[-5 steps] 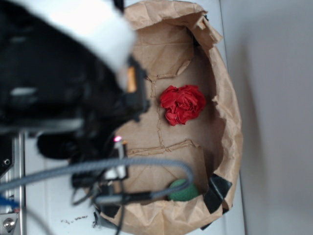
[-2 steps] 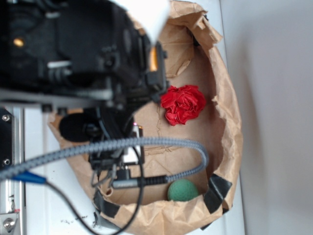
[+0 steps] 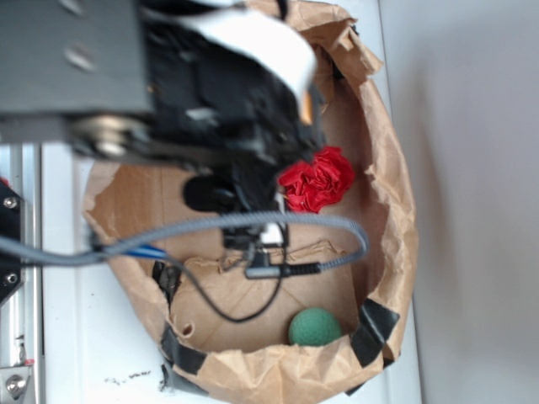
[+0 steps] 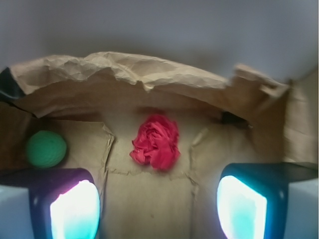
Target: Grab the red paper.
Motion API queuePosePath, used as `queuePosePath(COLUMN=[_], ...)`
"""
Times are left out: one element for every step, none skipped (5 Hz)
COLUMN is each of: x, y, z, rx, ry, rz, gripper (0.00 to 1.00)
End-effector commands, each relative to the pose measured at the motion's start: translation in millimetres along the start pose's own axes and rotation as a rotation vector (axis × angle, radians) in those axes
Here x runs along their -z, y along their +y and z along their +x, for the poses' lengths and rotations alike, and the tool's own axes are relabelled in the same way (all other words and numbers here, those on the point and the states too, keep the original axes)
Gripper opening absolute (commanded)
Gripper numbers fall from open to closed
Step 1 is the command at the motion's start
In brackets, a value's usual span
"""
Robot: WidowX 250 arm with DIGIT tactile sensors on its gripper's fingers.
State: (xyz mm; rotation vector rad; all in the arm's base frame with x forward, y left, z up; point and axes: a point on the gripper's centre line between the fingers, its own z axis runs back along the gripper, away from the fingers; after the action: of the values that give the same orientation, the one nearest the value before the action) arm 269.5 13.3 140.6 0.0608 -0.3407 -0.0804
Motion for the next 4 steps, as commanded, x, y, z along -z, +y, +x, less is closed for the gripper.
queuePosePath(x=[36, 66, 83, 98], y=[14, 21, 17, 14], z=[8, 15, 23, 25], rx=[0.028, 0.021, 0.036, 0.033], ry=[0.009, 0.049, 0.051, 0.052], rz=[-0.016, -0.038, -0.054, -0.048], gripper=[1.00, 1.00, 1.00, 1.00])
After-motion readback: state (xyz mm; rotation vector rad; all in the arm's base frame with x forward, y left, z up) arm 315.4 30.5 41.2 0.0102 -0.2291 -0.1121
